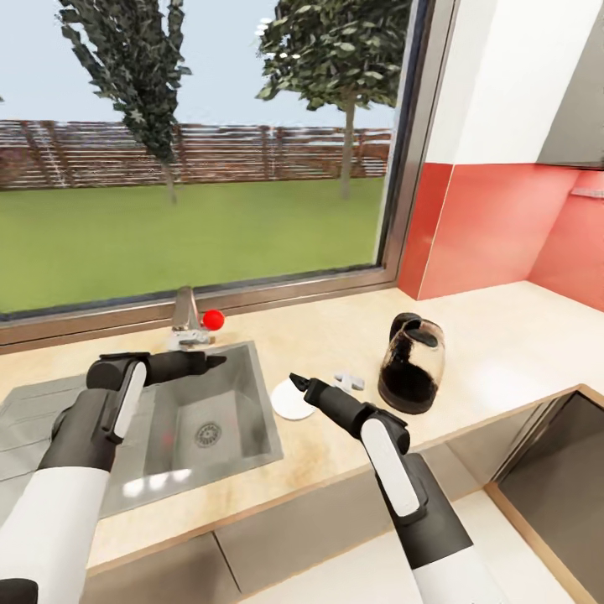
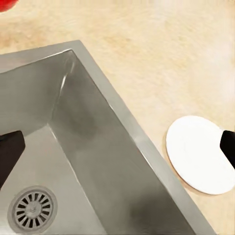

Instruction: Set up a coffee station on the kitchen countertop: keep the coffee maker on the countertop, move the bottle of coffee from the kitchen shelf to the counter next to the coffee maker, place a paper coffee filter on top of the coffee maker, put the saucer next to the coffee maker with the coffee cup on the saucer, and place the electric kettle next to the coffee maker.

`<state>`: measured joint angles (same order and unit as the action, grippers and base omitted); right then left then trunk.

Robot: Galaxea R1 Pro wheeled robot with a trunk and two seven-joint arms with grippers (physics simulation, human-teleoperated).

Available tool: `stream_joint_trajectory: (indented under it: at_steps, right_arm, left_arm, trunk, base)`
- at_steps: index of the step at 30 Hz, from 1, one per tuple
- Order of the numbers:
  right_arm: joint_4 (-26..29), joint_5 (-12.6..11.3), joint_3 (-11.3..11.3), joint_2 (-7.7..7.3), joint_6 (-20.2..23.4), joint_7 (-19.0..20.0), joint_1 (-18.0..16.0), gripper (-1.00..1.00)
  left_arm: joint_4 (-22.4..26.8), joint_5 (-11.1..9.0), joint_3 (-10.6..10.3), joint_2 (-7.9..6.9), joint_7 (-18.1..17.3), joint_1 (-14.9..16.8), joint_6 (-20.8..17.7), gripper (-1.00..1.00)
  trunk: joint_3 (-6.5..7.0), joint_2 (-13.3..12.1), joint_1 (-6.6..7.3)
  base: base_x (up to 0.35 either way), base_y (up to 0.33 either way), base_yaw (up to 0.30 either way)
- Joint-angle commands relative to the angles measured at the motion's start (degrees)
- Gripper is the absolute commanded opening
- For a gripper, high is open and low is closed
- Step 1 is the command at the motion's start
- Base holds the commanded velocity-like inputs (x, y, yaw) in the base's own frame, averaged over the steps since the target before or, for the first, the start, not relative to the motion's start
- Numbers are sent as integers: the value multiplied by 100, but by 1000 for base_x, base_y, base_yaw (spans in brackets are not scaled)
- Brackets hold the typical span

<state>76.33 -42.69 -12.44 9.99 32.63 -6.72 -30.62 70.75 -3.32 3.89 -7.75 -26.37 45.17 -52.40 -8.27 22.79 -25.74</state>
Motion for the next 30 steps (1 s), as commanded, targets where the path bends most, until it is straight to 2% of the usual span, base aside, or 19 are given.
stream_joint_trajectory:
  at_steps: [1, 6, 12, 16, 22, 30]
  right_arm:
    - [-43, -57, -4, 1, 15, -58, -6, 100]
    - [-146, -68, -4, 1, 15, -58, -6, 100]
    - [-250, -73, -4, 1, 15, -58, -6, 100]
    - [-271, -69, -4, 1, 15, -59, -6, 100]
    - [-406, -74, -4, 1, 15, -58, -6, 100]
    - [-573, -56, -21, 1, 6, -58, -6, 100]
  left_arm:
    - [1, -30, 6, 44, 0, -1, -42, 100]
    - [0, -29, 5, 77, 1, -74, -42, 100]
    - [-68, -29, 6, 196, 1, -102, -35, 100]
    - [-104, -29, 6, 226, 1, -104, -33, 100]
    - [-113, -29, 6, 240, -2, -103, -33, 100]
    - [-238, -28, 21, 223, -8, -167, -29, 100]
  trunk:
    - [-13, 13, -5]
    - [-13, 13, -5]
    - [-13, 13, -5]
    - [-13, 13, -5]
    - [-13, 13, -5]
    - [-13, 13, -5]
  base:
    - [34, 19, -12]
    - [13, 7, -83]
    - [2, 1, -234]
    - [0, 0, -260]
    - [0, 0, -204]
    - [20, 0, -26]
